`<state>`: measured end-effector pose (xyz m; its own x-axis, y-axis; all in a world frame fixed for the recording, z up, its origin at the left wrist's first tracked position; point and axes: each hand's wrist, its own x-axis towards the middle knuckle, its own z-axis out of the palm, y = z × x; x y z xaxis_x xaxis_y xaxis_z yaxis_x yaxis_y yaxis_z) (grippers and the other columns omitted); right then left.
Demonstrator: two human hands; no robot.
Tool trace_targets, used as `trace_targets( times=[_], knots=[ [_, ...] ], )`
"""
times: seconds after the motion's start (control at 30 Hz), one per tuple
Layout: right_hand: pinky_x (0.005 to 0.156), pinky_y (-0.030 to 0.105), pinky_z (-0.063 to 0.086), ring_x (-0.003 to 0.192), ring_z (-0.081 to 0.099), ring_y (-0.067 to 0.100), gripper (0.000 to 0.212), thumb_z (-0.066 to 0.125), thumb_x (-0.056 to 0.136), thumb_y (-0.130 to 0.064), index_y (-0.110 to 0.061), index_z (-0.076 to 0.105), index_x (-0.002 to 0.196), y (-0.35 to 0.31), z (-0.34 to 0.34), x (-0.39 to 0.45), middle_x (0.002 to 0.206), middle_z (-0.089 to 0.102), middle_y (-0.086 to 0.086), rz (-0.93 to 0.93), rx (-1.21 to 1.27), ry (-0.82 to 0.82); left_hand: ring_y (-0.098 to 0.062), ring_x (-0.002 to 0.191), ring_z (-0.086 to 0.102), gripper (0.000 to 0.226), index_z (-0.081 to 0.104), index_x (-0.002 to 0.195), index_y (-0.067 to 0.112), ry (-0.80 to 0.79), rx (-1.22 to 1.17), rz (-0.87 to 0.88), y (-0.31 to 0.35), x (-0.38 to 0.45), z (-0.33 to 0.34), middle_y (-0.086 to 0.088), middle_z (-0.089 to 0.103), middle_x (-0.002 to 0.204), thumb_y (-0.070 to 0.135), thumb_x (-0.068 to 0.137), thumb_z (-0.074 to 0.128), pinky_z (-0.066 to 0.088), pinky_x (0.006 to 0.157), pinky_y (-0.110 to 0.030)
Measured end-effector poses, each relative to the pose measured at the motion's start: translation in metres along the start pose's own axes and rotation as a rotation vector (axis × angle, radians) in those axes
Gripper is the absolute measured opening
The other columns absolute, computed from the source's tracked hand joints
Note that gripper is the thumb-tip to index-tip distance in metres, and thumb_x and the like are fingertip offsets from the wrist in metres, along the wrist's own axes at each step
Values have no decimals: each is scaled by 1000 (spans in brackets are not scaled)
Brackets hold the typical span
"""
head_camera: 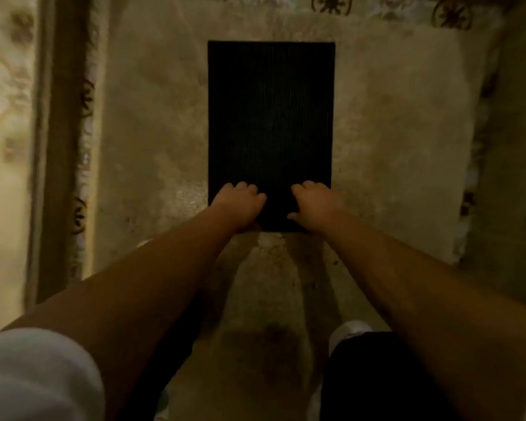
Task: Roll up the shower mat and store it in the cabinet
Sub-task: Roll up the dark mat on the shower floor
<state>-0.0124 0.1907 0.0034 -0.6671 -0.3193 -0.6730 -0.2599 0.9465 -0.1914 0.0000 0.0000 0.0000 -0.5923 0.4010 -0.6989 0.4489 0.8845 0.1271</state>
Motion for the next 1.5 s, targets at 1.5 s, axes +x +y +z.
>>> trace_targets(
  times=[1.5],
  knots=[
    [75,39,46,111,48,32,39,57,84,0,-9,49,121,9,41,30,117,52,13,-114,-121,161,-33,105,52,30,49,116,9,199,-61,-121,-20,18,49,-15,55,112,5,86,51,46,75,-43]
  ],
)
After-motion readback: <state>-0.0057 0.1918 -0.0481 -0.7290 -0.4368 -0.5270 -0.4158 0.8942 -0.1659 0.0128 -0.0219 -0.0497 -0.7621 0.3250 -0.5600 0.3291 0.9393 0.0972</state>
